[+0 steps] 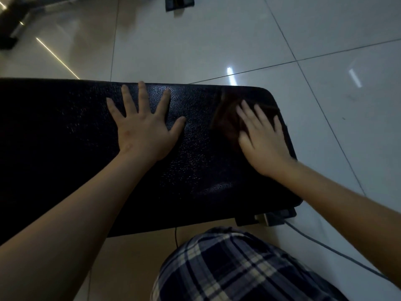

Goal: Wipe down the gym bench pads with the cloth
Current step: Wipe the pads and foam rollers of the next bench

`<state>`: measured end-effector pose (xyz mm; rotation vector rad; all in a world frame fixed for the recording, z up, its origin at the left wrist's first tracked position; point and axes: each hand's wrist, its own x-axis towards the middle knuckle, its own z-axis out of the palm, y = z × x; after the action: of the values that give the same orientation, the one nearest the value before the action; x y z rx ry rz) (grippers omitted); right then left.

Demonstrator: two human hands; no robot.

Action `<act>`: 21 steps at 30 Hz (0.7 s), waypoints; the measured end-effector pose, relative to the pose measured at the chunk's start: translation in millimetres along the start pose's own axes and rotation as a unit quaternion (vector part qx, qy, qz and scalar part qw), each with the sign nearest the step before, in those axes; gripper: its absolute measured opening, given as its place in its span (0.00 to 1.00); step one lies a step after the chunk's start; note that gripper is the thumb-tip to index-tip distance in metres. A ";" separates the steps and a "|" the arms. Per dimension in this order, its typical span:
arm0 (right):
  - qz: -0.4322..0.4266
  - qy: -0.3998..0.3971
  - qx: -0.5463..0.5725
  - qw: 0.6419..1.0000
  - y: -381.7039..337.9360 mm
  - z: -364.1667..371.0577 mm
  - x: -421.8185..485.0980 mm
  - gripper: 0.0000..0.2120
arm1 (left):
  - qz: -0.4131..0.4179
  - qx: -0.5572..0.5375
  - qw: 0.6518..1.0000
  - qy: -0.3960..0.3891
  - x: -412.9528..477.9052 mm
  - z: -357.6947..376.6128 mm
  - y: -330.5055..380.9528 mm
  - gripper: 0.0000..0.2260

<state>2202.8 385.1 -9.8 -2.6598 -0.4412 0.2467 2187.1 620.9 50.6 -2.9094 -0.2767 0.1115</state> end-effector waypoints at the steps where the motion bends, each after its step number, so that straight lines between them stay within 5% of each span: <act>1: -0.019 0.001 0.001 1.000 5.6 3.4 -27.4 0.32 | 0.000 0.000 1.000 0.000 0.1 0.2 -0.2 0.34; 6: -0.065 0.007 -0.014 0.998 33.5 19.8 -91.8 0.30 | 0.002 0.000 1.000 0.001 1.8 0.5 1.3 0.34; 12: 0.035 0.033 -0.007 0.999 18.4 2.5 2.8 0.34 | 0.009 -0.001 1.000 0.002 1.1 0.5 0.7 0.36; 16: 0.077 0.019 0.003 0.997 17.8 -10.3 81.7 0.28 | 0.010 0.003 1.000 0.005 1.3 0.6 0.1 0.36; 21: 0.095 0.008 0.023 0.995 17.6 -14.6 90.8 0.27 | 0.012 0.000 1.000 0.002 1.5 0.8 0.1 0.36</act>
<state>2295.7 395.6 -13.9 -2.6566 -0.1749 0.2886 2188.6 621.3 49.7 -2.9126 -0.2409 0.1091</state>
